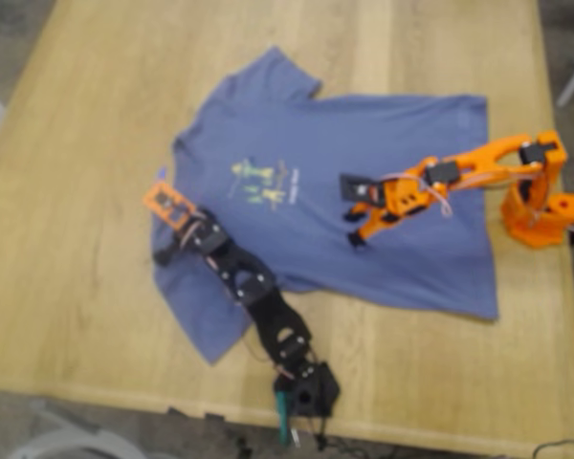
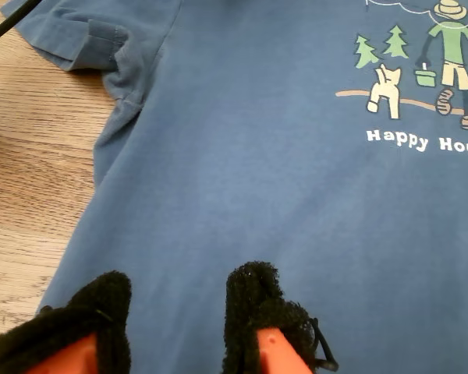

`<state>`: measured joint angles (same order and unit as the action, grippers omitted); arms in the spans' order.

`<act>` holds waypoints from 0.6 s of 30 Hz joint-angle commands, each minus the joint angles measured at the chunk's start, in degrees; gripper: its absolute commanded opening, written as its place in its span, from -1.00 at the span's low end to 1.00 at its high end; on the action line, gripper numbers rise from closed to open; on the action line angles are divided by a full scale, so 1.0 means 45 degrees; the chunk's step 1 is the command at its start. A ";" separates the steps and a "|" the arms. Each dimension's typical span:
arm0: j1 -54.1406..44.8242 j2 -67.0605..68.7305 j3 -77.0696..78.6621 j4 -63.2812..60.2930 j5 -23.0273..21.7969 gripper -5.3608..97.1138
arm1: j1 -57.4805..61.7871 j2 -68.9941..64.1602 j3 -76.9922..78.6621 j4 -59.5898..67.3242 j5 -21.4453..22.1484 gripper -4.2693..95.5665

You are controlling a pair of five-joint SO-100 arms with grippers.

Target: Fold a T-shirt

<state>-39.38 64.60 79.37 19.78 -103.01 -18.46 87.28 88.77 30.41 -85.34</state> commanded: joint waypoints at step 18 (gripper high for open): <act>-0.0156 -0.4062 -0.6406 0.1406 -0.0488 0.15 | 0.0820 0.1113 0.2188 -0.0723 0.0332 -0.51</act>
<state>-40.87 44.47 55.46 25.40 -103.80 -15.03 87.63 98.88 28.56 -83.94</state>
